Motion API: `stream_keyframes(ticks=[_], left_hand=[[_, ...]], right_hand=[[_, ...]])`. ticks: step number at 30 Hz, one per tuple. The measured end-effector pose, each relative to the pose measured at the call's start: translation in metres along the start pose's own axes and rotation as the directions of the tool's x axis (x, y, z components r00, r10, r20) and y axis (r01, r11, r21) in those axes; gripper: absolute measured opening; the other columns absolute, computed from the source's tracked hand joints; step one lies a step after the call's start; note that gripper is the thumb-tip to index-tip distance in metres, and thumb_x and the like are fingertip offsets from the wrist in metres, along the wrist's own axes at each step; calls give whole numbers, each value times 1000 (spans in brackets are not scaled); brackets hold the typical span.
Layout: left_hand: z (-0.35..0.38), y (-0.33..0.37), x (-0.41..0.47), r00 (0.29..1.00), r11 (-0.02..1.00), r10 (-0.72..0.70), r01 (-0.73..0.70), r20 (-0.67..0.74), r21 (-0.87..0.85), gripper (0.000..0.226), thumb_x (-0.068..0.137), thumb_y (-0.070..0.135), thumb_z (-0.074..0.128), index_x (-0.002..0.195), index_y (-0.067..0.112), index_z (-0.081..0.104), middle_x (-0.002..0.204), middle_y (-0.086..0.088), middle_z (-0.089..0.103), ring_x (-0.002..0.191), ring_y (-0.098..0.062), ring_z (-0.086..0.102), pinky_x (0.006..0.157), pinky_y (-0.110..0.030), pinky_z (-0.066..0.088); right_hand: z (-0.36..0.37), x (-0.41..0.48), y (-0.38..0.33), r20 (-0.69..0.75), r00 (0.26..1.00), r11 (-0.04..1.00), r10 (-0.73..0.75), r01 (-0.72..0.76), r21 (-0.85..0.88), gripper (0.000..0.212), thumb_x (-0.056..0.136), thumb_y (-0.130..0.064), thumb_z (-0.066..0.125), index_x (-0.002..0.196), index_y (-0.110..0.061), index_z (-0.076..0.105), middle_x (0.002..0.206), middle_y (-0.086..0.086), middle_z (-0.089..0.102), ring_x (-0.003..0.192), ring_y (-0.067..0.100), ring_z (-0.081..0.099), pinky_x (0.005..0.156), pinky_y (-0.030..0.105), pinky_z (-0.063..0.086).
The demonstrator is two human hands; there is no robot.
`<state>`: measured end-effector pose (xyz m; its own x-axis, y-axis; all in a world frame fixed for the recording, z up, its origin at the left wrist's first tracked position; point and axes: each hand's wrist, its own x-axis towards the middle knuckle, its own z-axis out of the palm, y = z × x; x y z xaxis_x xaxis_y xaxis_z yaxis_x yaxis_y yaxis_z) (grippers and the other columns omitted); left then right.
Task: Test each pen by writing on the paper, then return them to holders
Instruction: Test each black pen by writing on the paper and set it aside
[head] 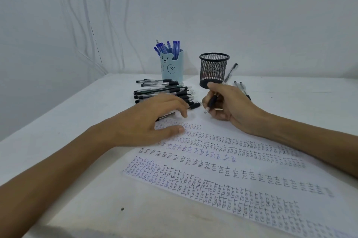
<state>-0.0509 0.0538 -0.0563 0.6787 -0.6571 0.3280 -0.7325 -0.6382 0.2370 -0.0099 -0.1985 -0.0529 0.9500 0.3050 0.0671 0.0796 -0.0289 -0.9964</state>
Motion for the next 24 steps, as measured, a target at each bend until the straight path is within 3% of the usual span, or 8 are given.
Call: stream_keyframes(ticks=[3, 6, 10, 15, 18, 21, 23, 24], left_hand=[[3, -7, 2, 993, 983, 16, 6, -119, 183, 21, 101, 43, 63, 117, 31, 64, 124, 15, 60, 122, -9, 52, 103, -33, 44], [2, -11, 2, 984, 954, -16, 69, -179, 291, 23, 95, 49, 58, 109, 32, 65, 116, 15, 61, 118, -13, 51, 95, -28, 35], [4, -12, 1, 976, 940, -57, 124, -212, 318, 33, 91, 57, 49, 103, 33, 68, 113, 16, 60, 119, -12, 49, 94, -30, 34], [4, -12, 2, 973, 943, -78, 143, -217, 302, 27, 92, 54, 55, 100, 34, 70, 112, 17, 60, 120, -11, 47, 95, -31, 35], [4, -12, 2, 969, 943, -84, 153, -233, 295, 12, 94, 44, 67, 99, 34, 71, 110, 17, 60, 118, -11, 48, 94, -30, 33], [6, -9, 3, 962, 941, -90, 167, -259, 294, 9, 91, 41, 70, 96, 33, 72, 105, 18, 61, 113, -10, 49, 89, -28, 31], [7, -7, 3, 956, 938, -94, 179, -279, 298, 7, 90, 38, 72, 93, 32, 72, 102, 18, 63, 109, -10, 50, 86, -28, 31], [7, -6, 3, 952, 936, -99, 188, -289, 299, 6, 89, 36, 73, 92, 31, 73, 101, 17, 64, 106, -10, 50, 85, -28, 32]], right_hand=[[-2, -1, 2, 64, 996, 997, -70, 72, -31, 17, 99, -26, 64, 89, -12, 63, 80, 17, 62, 52, 16, 49, 44, 22, 36], [-1, 0, -2, -14, 1000, 997, -14, 15, 75, 23, 101, -33, 59, 102, -10, 55, 80, 18, 67, 52, 17, 57, 43, 21, 45], [-5, 3, -10, -103, 985, 973, 139, -116, 199, 37, 108, -42, 40, 95, -11, 56, 78, 19, 69, 50, 23, 63, 41, 24, 51], [-30, 17, -23, -104, 972, 971, 210, -195, 135, 38, 105, -41, 48, 90, -11, 65, 81, 16, 73, 56, 26, 68, 48, 23, 57], [-51, 29, -30, -190, 972, 951, 137, -183, -250, 39, 103, -41, 54, 95, -6, 69, 67, 11, 70, 42, 16, 57, 40, 20, 44], [-69, 45, -29, -285, 958, 716, -1, -199, -670, 39, 97, -35, 64, 79, -1, 67, 64, 9, 71, 45, 16, 56, 53, 28, 54], [-75, 53, -29, -307, 949, 537, -71, -223, -813, 37, 93, -33, 64, 77, -1, 62, 70, 14, 72, 60, 23, 62, 72, 34, 57], [-74, 55, -29, -302, 949, 461, -91, -229, -857, 37, 93, -34, 63, 75, -2, 59, 67, 13, 69, 64, 25, 62, 72, 33, 55]])
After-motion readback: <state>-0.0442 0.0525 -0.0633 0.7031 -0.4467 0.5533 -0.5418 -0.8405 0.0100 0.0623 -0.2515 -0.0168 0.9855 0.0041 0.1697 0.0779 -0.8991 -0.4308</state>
